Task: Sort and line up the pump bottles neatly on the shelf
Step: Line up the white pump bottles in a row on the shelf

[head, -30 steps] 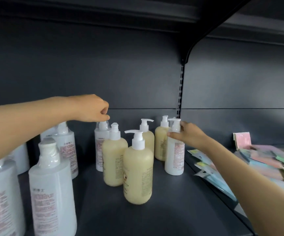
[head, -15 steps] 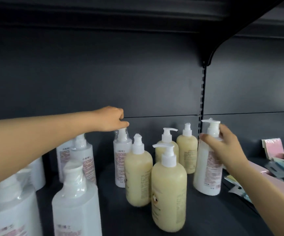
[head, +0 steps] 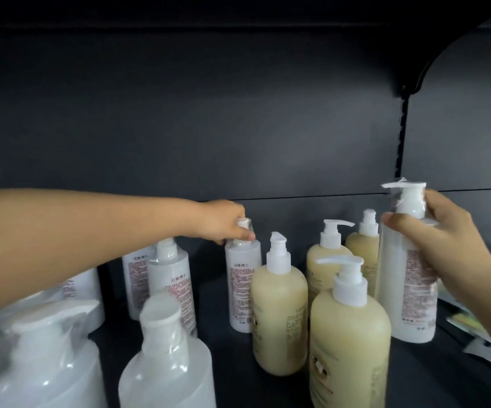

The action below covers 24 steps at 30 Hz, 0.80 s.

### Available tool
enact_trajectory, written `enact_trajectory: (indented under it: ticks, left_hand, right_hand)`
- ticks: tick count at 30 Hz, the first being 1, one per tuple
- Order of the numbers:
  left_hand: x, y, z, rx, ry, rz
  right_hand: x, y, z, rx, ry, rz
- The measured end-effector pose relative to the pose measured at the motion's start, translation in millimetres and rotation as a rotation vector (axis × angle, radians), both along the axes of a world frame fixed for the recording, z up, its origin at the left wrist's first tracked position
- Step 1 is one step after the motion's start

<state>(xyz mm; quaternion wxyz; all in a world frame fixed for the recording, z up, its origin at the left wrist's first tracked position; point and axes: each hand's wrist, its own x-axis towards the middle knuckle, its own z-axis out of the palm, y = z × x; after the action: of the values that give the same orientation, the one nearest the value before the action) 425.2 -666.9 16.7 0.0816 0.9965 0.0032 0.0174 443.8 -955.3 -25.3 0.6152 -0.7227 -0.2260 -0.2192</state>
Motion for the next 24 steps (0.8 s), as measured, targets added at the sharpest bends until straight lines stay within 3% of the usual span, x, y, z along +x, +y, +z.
enact_trajectory:
  ticks: [5, 10, 17, 24]
  left_hand:
    - [-9, -3, -1, -0.129, -0.059, -0.044]
    - [-27, -5, 17, -0.095, -0.13, -0.073]
    - [-65, -1, 59, -0.075, -0.383, -0.048]
    - [-119, -21, 89, -0.216, -0.633, -0.026]
  right_hand:
    - [-8, 2, 0, 0.006, -0.003, -0.027]
    - [-21, -2, 6, 0.067, -0.012, -0.053]
    - [-61, -4, 21, 0.072, -0.031, -0.057]
    - [-106, -6, 36, -0.002, -0.108, -0.032]
